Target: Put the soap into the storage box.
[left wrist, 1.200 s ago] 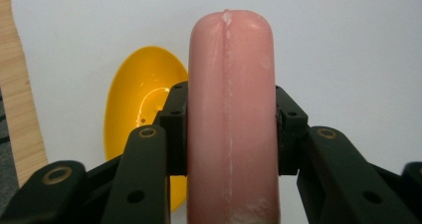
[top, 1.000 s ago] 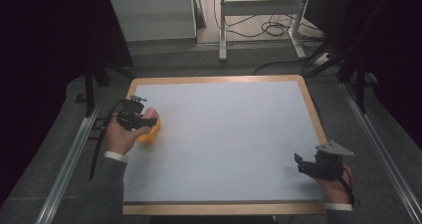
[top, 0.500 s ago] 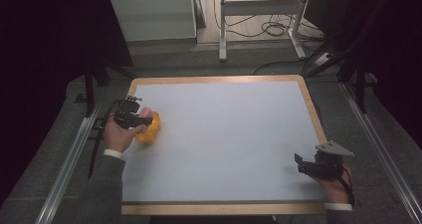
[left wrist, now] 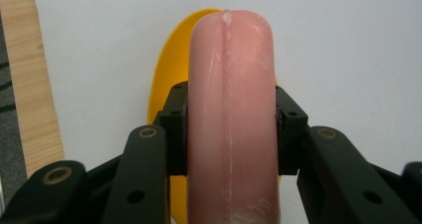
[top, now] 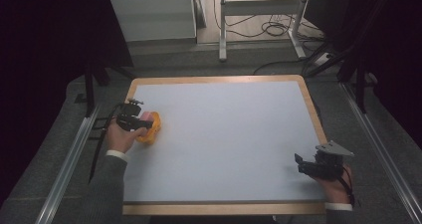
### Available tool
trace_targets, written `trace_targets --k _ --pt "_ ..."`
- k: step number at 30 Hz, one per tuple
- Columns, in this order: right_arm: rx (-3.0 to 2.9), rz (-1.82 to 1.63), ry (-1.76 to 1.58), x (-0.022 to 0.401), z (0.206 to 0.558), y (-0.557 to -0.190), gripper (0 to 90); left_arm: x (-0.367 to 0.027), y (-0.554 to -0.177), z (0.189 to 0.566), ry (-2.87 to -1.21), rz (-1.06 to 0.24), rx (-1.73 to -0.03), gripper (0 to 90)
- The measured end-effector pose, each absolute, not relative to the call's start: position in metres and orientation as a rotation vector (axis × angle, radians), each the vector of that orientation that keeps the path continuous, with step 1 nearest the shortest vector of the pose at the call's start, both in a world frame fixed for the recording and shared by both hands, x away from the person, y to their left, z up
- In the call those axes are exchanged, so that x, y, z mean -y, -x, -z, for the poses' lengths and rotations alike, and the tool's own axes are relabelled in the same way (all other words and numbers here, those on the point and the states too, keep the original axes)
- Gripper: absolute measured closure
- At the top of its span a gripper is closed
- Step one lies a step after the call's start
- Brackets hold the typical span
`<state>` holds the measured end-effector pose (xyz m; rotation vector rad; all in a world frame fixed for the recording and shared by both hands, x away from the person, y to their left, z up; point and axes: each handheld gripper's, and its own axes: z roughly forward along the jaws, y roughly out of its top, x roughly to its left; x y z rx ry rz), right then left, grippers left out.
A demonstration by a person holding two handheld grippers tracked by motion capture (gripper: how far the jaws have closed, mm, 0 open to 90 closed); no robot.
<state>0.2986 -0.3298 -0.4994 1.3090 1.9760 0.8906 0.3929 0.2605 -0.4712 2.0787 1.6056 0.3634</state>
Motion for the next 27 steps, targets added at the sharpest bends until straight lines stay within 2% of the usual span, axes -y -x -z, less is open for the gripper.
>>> trace_targets --k 13,21,27 --pt "-1.976 -0.890 -1.309 0.330 0.499 -0.299 9.0 -0.261 -0.394 0.483 -2.067 -0.348 -1.612 58.9" --pt "-1.973 -0.893 -1.305 0.329 0.499 -0.298 9.0 -0.260 -0.377 0.453 -1.986 -0.456 -1.537 34.2" --pt "-1.978 -0.889 -1.303 0.329 0.499 -0.298 9.0 -0.251 -0.360 0.440 -1.977 -0.458 -1.447 27.3"
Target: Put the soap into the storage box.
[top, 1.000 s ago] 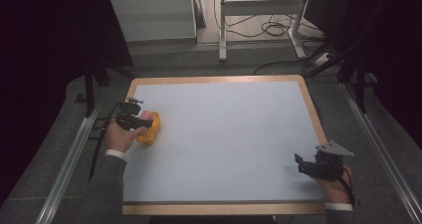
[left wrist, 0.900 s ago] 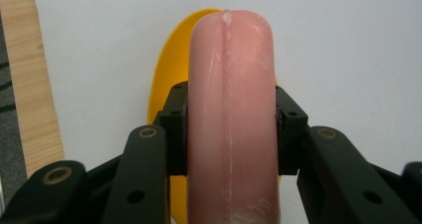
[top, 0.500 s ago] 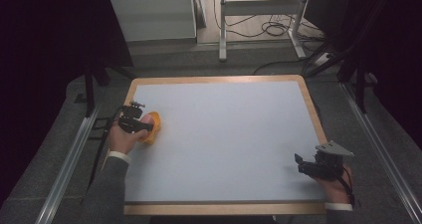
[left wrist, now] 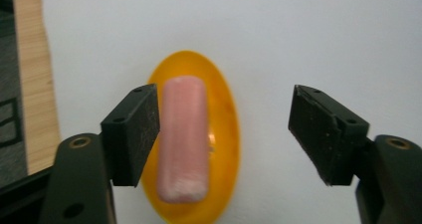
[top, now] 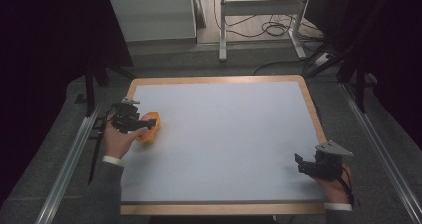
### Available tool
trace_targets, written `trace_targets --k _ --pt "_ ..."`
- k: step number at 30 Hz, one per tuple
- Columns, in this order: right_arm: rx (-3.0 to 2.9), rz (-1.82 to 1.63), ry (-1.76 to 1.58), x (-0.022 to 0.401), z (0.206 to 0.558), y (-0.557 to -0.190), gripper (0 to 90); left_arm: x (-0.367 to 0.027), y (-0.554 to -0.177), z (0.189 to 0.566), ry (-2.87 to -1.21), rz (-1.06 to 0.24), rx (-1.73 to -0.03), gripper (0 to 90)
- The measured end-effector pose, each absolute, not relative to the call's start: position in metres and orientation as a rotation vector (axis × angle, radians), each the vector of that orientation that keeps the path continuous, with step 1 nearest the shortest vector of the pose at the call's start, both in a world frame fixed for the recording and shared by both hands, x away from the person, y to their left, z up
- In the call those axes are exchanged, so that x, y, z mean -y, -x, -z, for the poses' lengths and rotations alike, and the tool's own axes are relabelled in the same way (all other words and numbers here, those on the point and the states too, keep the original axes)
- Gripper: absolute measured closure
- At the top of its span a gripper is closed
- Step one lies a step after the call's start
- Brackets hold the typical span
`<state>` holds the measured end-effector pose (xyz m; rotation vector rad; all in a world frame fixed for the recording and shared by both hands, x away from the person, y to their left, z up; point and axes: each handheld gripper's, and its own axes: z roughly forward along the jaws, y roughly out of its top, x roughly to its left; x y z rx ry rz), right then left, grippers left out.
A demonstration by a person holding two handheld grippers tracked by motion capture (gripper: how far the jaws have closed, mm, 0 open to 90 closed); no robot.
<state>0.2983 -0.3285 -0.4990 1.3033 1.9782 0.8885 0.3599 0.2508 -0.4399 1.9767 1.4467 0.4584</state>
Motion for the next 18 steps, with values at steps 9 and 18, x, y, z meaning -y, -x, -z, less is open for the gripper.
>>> trace_targets --k 9,18 --pt "-1.975 -0.893 -1.304 0.329 0.499 -0.298 9.0 -0.232 -0.329 0.448 -1.999 -0.468 -1.317 23.8" --pt "-1.974 -0.893 -1.304 0.329 0.499 -0.298 9.0 -0.225 -0.303 0.477 -1.988 -0.405 -1.278 23.0"
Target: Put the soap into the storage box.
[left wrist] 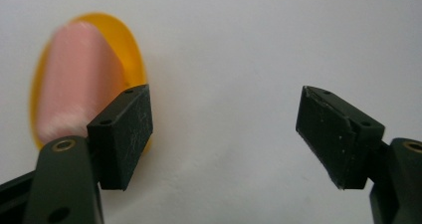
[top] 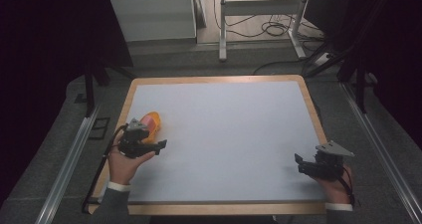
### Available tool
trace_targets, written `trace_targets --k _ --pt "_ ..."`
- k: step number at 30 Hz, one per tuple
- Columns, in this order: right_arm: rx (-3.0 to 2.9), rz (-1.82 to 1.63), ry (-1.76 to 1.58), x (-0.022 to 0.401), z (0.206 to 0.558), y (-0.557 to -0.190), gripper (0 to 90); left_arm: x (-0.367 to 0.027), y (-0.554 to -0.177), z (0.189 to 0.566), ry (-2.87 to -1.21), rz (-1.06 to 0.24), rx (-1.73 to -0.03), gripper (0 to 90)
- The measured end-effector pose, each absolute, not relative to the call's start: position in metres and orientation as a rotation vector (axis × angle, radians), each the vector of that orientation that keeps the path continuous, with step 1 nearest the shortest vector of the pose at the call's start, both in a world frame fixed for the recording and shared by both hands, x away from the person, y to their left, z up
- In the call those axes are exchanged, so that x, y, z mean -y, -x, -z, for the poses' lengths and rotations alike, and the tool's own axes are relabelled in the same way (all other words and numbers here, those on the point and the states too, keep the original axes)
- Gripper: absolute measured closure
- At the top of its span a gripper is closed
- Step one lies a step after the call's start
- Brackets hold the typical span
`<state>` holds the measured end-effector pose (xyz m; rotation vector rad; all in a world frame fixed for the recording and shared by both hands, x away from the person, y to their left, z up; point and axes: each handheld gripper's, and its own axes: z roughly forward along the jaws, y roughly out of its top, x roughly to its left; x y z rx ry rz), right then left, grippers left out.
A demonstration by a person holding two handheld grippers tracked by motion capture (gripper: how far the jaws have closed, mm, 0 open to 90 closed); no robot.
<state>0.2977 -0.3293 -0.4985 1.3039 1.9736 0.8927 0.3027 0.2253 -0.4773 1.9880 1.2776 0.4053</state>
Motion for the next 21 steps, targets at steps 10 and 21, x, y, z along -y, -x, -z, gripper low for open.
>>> trace_targets --k 10,21 --pt "-1.980 -0.893 -1.296 0.327 0.499 -0.298 9.0 -0.222 -0.285 0.504 -2.033 -0.359 -1.261 21.7" --pt "-1.988 -0.899 -1.268 0.322 0.499 -0.298 9.0 -0.229 -0.280 0.505 -1.969 -0.353 -1.273 22.0"
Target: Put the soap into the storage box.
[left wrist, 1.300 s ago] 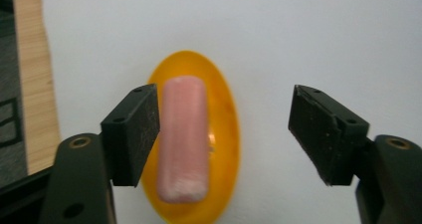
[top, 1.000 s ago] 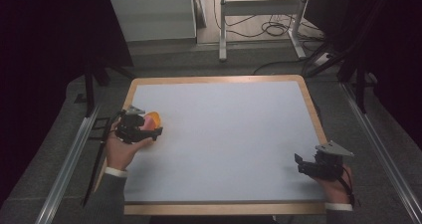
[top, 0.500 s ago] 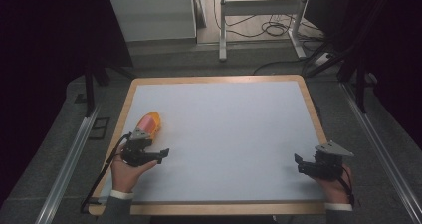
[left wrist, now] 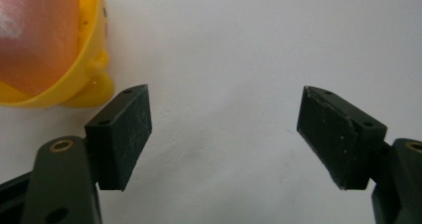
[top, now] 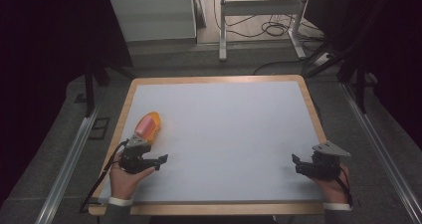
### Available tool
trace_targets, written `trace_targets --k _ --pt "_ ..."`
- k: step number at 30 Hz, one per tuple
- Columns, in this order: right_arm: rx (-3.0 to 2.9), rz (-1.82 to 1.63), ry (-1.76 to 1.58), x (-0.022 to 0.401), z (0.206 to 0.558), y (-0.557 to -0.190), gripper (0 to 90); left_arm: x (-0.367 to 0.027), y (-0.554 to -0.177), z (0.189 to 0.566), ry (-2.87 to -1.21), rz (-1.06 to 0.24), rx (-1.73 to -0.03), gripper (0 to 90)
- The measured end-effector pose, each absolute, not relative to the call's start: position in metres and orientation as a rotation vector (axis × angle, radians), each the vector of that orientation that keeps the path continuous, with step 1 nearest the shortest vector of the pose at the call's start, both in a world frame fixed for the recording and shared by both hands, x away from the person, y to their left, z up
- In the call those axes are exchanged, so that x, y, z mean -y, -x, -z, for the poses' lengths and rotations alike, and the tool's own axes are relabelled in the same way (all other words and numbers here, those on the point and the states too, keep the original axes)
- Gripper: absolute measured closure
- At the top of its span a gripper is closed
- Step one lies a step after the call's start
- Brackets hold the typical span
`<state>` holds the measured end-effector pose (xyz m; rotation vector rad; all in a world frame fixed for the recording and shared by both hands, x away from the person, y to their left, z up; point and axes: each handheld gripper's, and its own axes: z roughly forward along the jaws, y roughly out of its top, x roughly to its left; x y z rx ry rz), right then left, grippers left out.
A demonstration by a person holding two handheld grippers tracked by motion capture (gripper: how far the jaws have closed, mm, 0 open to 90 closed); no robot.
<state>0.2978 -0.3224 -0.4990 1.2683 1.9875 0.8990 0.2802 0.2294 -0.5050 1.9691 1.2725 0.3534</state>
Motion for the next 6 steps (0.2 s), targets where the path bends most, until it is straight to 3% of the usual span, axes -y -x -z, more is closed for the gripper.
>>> trace_targets --k 6 --pt "-1.975 -0.915 -1.270 0.3221 0.4964 -0.2975 9.0 -0.2339 -0.2821 0.5072 -1.960 -0.344 -1.290 21.7"
